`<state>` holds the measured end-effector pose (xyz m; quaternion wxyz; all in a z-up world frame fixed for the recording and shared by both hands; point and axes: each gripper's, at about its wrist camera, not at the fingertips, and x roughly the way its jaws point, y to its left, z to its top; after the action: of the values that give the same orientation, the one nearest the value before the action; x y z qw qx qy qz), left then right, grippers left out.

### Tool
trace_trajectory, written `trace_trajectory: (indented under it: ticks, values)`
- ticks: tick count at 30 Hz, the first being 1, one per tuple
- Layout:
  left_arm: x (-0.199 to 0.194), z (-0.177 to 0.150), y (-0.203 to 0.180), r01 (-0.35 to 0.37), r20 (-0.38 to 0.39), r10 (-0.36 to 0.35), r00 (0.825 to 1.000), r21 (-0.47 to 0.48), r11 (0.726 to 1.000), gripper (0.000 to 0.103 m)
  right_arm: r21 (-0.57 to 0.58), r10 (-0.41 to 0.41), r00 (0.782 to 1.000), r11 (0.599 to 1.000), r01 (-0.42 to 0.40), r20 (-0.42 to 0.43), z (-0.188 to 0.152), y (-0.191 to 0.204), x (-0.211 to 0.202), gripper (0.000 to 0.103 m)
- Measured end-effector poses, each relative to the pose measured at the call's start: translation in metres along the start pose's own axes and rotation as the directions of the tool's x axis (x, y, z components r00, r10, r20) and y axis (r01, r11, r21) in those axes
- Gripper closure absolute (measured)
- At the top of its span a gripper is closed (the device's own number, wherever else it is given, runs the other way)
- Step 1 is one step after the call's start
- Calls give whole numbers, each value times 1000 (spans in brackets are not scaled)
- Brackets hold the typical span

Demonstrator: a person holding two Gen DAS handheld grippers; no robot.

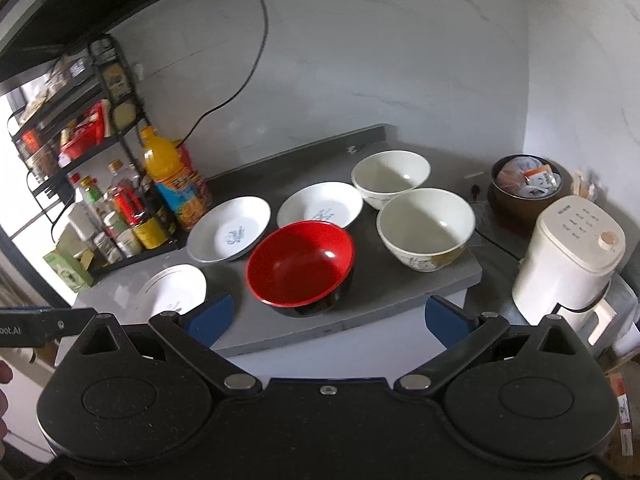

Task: Organize plates and bowls

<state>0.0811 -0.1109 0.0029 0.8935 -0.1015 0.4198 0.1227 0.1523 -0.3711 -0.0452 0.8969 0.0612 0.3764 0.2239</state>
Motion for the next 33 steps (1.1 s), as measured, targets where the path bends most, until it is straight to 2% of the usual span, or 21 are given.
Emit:
trace_trajectory:
  ticks: [9, 12, 15, 17, 23, 31, 33]
  values:
    - [41, 26, -6, 89, -9, -89, 996, 31, 996, 3, 51, -85, 996, 995, 85, 14, 11, -8, 23, 0]
    - [63, 40, -4, 153, -14, -153, 988, 52, 987, 3, 67, -122, 992, 990, 121, 14, 16, -5, 35, 1]
    - [86, 55, -2, 180, -34, -178, 983, 73, 981, 6, 104, -157, 987, 983, 154, 22, 23, -3, 48, 2]
    - [102, 66, 0, 225, -50, -222, 974, 87, 970, 8, 140, -187, 982, 973, 181, 25, 27, -3, 57, 3]
    - [136, 92, 4, 287, -72, -280, 957, 138, 948, 12, 233, -271, 963, 937, 262, 9, 33, -2, 85, 13]
    - [169, 114, 2, 339, -88, -329, 940, 150, 929, 11, 320, -357, 934, 883, 344, -17, 37, 3, 104, 13]
    - [175, 116, -3, 332, -94, -320, 943, 169, 928, 11, 322, -372, 928, 876, 360, -26, 38, 3, 106, 13]
